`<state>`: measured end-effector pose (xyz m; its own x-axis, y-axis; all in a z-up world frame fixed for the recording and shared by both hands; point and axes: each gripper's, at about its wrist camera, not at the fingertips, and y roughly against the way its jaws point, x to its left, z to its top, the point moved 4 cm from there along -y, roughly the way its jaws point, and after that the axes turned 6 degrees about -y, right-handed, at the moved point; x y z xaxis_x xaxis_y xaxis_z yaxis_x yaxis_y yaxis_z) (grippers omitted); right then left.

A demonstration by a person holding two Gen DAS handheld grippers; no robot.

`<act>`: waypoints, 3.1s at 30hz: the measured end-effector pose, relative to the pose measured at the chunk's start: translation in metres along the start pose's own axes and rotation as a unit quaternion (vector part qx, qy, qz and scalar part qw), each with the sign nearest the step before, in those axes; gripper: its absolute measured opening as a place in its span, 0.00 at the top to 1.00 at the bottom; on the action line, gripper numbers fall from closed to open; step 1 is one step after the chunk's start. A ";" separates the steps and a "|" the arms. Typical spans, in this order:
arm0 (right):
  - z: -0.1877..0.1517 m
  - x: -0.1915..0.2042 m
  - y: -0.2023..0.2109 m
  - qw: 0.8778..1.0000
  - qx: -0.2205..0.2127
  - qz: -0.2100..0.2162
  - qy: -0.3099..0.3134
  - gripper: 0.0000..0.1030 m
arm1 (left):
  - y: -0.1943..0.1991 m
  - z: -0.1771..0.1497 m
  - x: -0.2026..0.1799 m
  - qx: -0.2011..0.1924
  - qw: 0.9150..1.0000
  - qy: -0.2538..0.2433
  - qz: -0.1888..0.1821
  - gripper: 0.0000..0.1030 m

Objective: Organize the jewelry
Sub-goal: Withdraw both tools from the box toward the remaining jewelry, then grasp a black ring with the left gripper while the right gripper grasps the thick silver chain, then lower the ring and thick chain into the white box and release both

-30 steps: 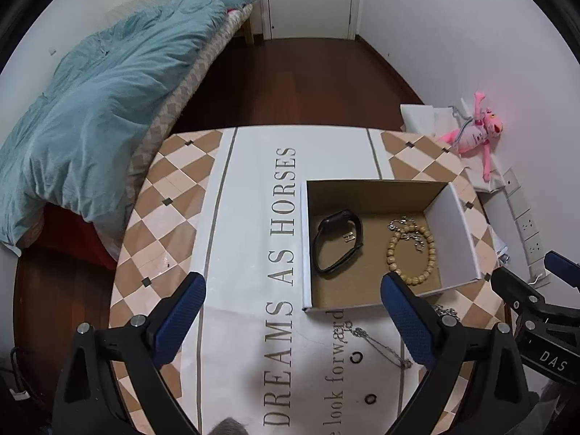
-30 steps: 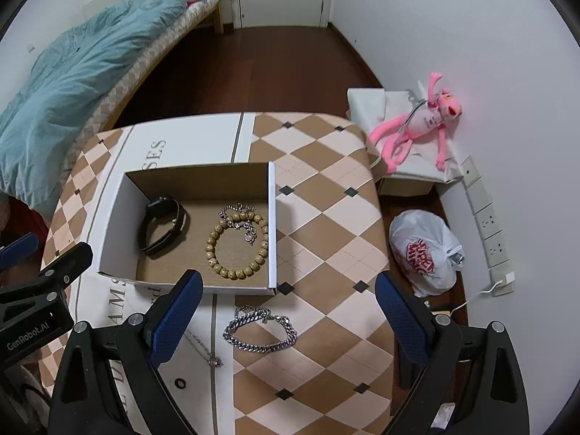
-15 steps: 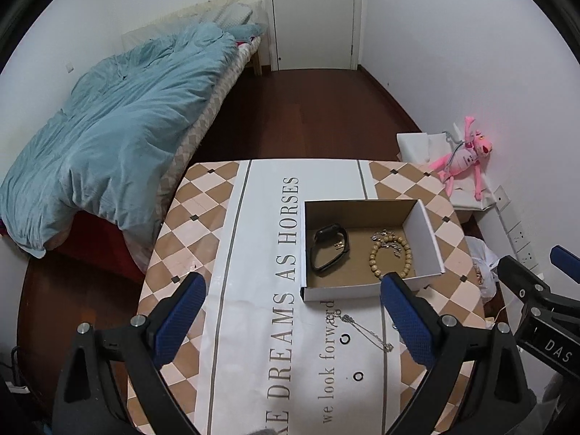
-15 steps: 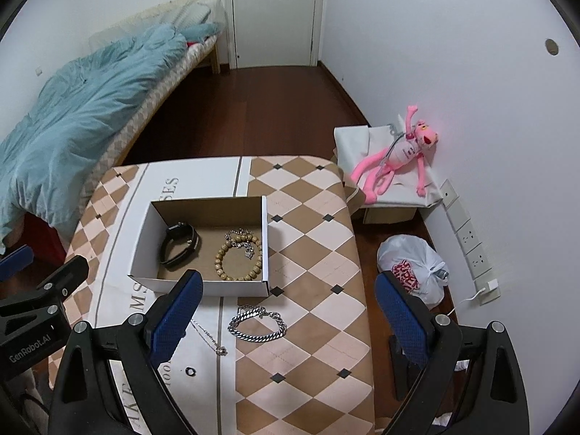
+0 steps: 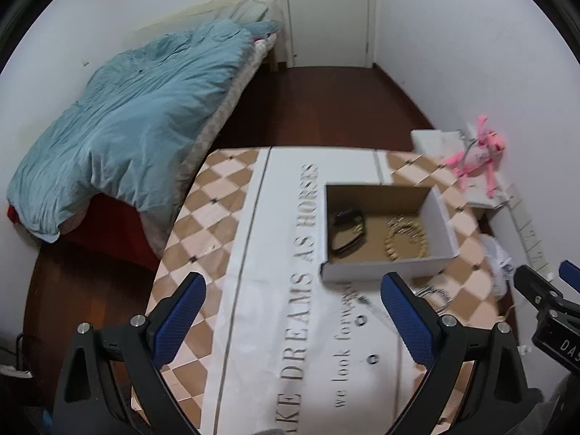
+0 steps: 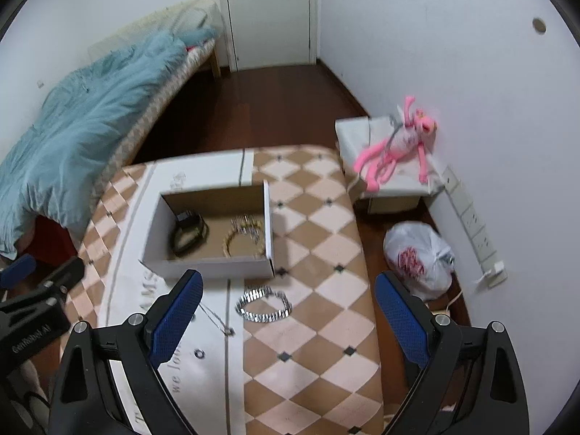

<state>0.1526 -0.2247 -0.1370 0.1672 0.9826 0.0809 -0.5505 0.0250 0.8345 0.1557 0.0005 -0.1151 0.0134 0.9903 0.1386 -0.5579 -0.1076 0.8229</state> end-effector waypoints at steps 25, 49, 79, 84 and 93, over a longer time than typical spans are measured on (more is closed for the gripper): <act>-0.069 -0.009 -0.143 0.994 0.110 0.017 0.017 0.92 | -0.091 -0.092 -0.044 0.126 0.991 -0.034 -0.025 0.04; -0.121 -0.045 -0.103 0.992 0.120 0.019 -0.039 0.92 | -0.092 -0.101 -0.110 0.096 0.985 -0.104 -0.100 0.90; 0.054 0.027 -0.003 0.986 -0.002 0.165 -0.012 0.92 | -0.023 0.042 -0.047 0.007 0.984 -0.045 -0.173 0.90; 0.086 0.037 -0.037 0.985 0.028 0.169 -0.013 0.92 | -0.058 0.069 -0.041 0.041 0.981 -0.035 -0.186 0.90; 0.105 0.057 -0.102 0.981 0.094 0.167 -0.002 0.92 | -0.116 0.086 -0.046 0.114 0.974 -0.046 -0.190 0.90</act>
<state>0.3044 -0.1907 -0.1601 0.0066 0.9296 0.3686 -0.4142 -0.3329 0.8471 0.2914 -0.0406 -0.1697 0.2633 0.9513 -0.1603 -0.2992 0.2384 0.9239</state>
